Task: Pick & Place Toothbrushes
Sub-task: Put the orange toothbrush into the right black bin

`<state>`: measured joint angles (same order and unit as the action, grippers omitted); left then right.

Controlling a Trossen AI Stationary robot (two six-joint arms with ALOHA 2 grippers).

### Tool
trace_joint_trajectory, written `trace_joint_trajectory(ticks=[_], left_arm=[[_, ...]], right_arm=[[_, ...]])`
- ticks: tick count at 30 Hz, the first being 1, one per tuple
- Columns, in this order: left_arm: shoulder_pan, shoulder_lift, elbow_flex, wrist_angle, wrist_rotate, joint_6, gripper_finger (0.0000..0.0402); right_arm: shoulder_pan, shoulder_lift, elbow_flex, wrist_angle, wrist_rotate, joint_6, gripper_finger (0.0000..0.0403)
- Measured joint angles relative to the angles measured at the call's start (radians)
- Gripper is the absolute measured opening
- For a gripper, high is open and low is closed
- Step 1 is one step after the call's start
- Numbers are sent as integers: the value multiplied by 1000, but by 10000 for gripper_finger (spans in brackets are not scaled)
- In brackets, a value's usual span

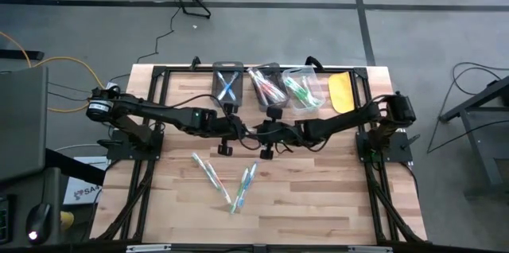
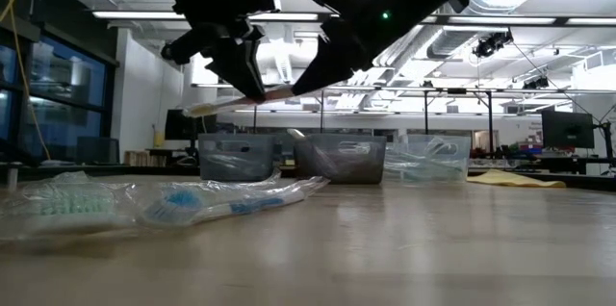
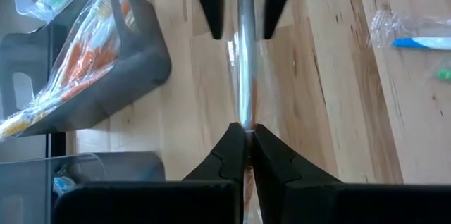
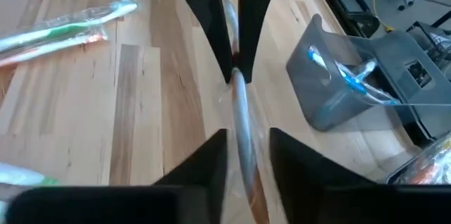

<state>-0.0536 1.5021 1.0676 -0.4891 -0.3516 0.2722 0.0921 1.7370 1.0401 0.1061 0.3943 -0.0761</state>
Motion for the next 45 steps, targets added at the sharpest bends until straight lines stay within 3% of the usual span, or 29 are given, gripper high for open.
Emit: trace_joint_trajectory(ticks=[5, 9, 15, 20, 25, 32, 39, 45], left_arm=[[0, 0, 0, 7, 0, 5, 4], [0, 0, 0, 8, 1, 5, 11], [1, -12, 0, -12, -6, 91, 110], [0, -91, 0, -83, -80, 9, 202], [1, -197, -5, -209, -96, -126, 231], [1, -306, -80, -195, -96, -198, 233], [1, -338, -139, -190, -96, -241, 234], [1, -336, -158, -182, -96, -254, 234]], right_arm=[[0, 0, 0, -6, -8, -6, 19], [0, 0, 0, -11, -11, -3, 18], [-2, -2, -1, -71, 71, 63, 17], [-36, -18, 0, -162, 217, 166, 17], [-109, -57, -1, -218, 336, 276, 17], [-267, -44, 0, -151, 172, 283, 17], [-363, -27, 0, -165, 158, 339, 17], [-367, -27, -1, -226, 97, 383, 17]])
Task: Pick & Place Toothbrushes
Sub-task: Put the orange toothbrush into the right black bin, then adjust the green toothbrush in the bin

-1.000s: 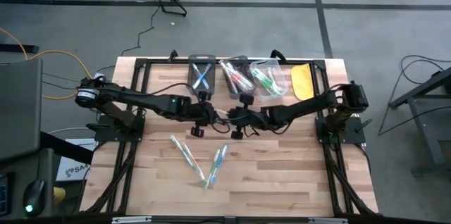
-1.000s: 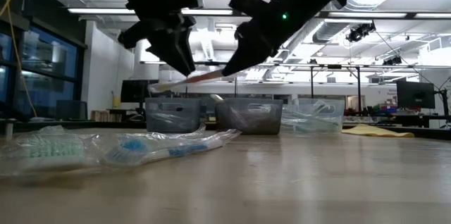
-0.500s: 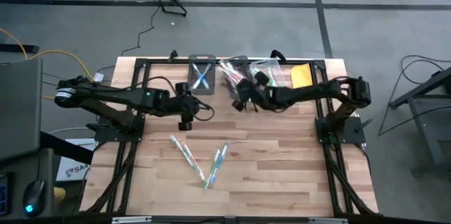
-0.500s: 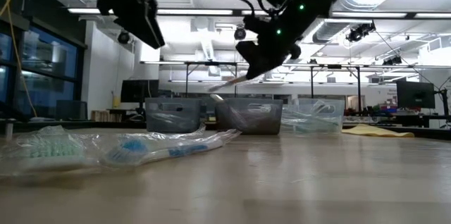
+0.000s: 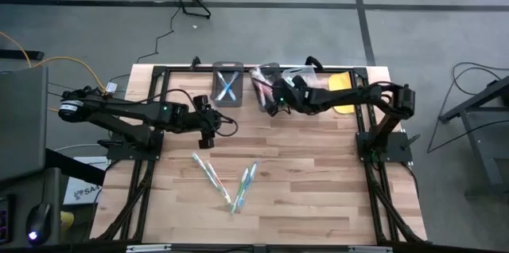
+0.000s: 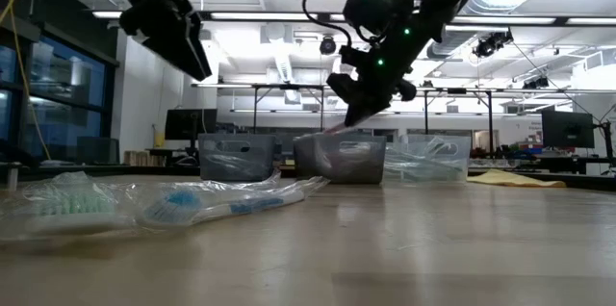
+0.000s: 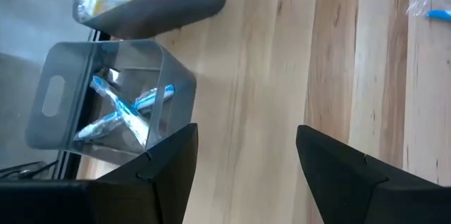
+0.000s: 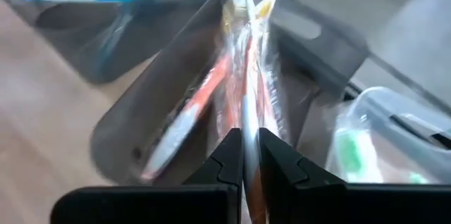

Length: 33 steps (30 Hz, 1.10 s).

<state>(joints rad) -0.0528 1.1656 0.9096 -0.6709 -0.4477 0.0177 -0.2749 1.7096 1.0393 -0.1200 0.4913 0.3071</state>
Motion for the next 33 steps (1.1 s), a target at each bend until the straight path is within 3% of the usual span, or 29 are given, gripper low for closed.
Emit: trace_joint_trajectory(ticks=[6, 13, 26, 29, 33], left_arm=[[0, 0, -1, 18, 1, -3, 234], [0, 0, -1, 26, 11, -3, 234], [0, 0, -1, 17, 11, 0, 234], [0, 0, -1, 18, 11, 0, 234], [0, 0, -1, 22, 11, -4, 234]], right_arm=[[10, 0, 0, -22, -78, 30, 17], [-9, 17, 0, -29, -78, 6, 25], [-5, -62, 0, -85, -56, 0, 262], [-19, -106, 0, -110, 7, 46, 283], [-84, -119, 0, -127, -38, 56, 274]])
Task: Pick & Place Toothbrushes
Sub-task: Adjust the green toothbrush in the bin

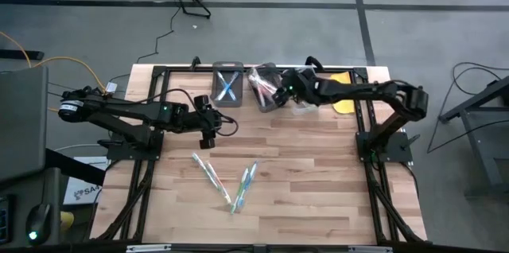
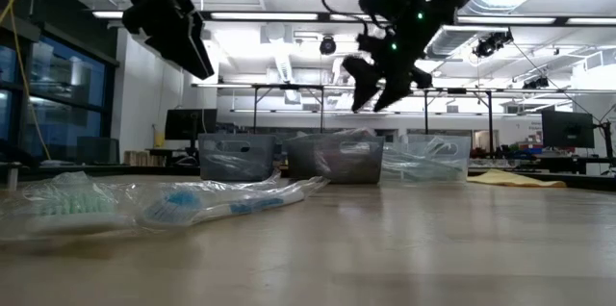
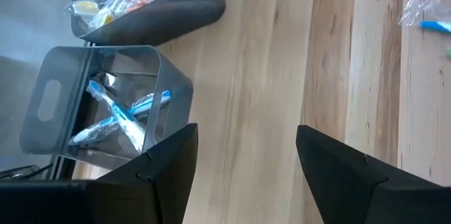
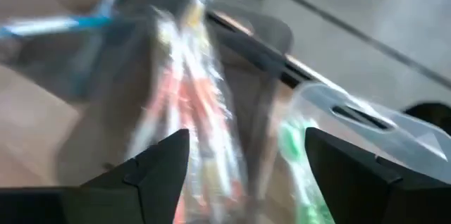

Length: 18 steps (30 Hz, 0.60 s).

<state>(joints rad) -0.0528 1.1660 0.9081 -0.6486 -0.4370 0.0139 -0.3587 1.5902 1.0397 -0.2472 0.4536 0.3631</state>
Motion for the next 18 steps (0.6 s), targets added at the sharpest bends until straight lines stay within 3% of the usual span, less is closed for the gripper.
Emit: trace_joint_trajectory(ticks=[8, 18], left_arm=[[0, 0, 0, -4, 0, 0, 234], [0, 0, 0, -4, 0, -3, 234]], right_arm=[[-120, 37, -2, -104, -151, 12, 232], [-177, 44, -2, -94, -211, -47, 195]])
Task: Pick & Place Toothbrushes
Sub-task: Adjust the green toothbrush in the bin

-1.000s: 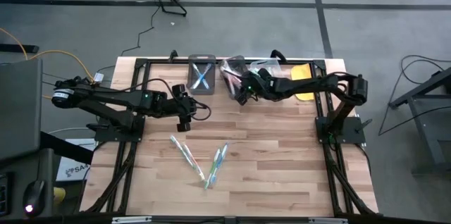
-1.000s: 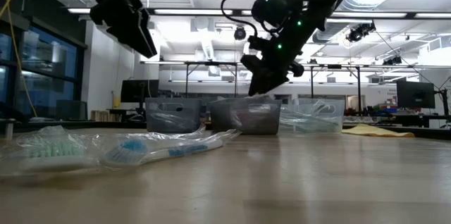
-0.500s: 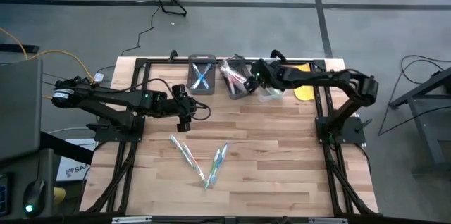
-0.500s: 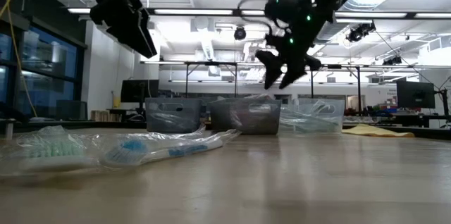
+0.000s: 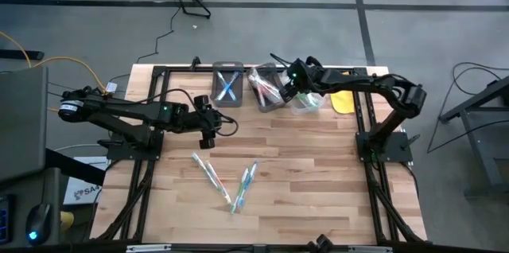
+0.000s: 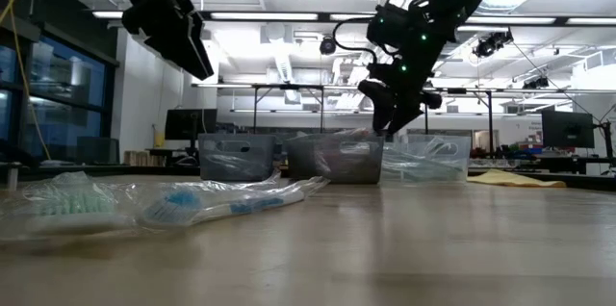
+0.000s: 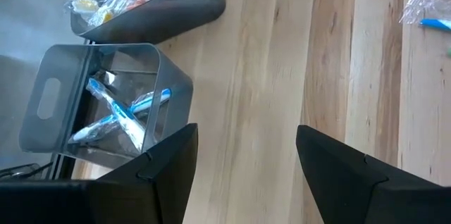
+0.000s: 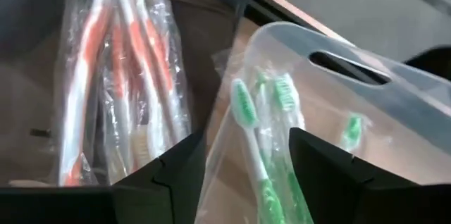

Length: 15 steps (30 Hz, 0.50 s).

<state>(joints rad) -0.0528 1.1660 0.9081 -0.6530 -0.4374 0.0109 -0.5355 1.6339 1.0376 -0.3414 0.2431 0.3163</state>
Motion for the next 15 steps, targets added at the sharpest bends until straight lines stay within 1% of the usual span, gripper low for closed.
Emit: trace_joint_trajectory(ticks=[5, 10, 12, 15], left_arm=[[0, 0, 0, 0, 0, -1, 234], [0, 0, 0, -1, 0, -1, 234], [0, 0, 0, -1, 0, -1, 234], [0, 0, 0, 0, 0, -1, 234]], right_arm=[[-7, 62, -6, 38, -15, -27, 186], [-26, 91, -5, 83, 13, -26, 176], [-28, 91, -4, 93, 14, -26, 164], [-30, 91, -4, 93, 12, -26, 130]])
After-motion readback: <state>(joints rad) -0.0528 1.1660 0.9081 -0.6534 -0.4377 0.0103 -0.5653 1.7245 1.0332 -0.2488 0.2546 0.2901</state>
